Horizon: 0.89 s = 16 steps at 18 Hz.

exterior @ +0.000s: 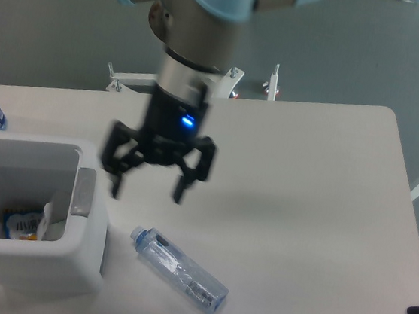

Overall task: Place the trash in the trash can
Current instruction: 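Move the gripper down to the clear plastic water bottle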

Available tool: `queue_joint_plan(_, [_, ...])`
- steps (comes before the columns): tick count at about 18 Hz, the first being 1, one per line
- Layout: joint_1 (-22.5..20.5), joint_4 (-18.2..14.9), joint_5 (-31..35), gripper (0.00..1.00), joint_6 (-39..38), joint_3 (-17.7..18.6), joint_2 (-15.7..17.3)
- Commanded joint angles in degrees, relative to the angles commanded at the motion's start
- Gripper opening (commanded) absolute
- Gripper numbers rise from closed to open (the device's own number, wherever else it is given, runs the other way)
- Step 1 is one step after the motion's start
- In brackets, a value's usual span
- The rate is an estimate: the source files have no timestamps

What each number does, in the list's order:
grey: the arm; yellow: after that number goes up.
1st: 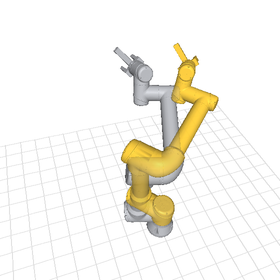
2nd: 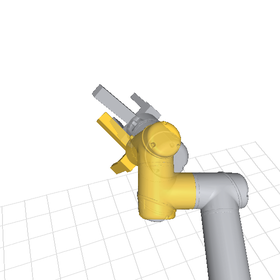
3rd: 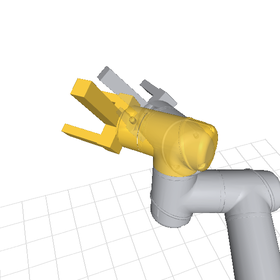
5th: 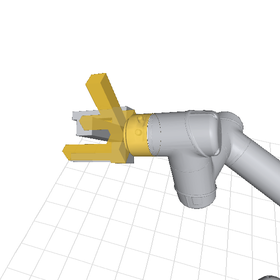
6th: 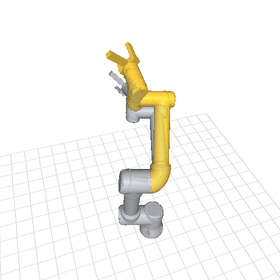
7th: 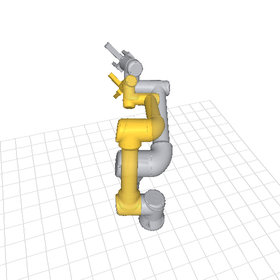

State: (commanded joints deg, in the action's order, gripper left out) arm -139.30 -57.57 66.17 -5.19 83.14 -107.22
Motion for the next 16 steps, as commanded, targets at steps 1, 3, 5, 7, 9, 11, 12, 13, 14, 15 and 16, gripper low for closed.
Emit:
queue_joint_plan(1, [-0.18,0.0,1.14,1.0,0.09,0.09,-1.14])
queue_joint_plan(3, [-0.44,0.17,3.25,1.0,0.09,-0.09,-3.95])
queue_joint_plan(5, [-0.36,0.18,6.06,1.0,0.0,-0.44,-6.41])
queue_joint_plan(7, [-0.36,0.18,6.43,1.0,0.09,-0.7,-8.61])
queue_joint_plan(9, [-0.36,0.18,6.51,1.0,0.0,-0.27,-10.2])
queue_joint_plan(11, [-0.27,0.35,6.6,1.0,0.0,-0.35,-11.78])
queue_joint_plan(12, [-0.18,0.44,6.6,1.0,0.0,-0.35,-12.57])
queue_joint_plan(13, [-0.01,0.53,6.69,1.0,0.0,-0.26,-13.19])
queue_joint_plan(14, [0.08,0.61,6.69,1.0,0.0,-0.26,-14.24])
queue_joint_plan(15, [0.26,0.79,6.86,1.0,0.0,-0.35,-15.29])
queue_joint_plan(16, [0.78,0.88,8.35,1.0,0.0,-0.7,-16.35])
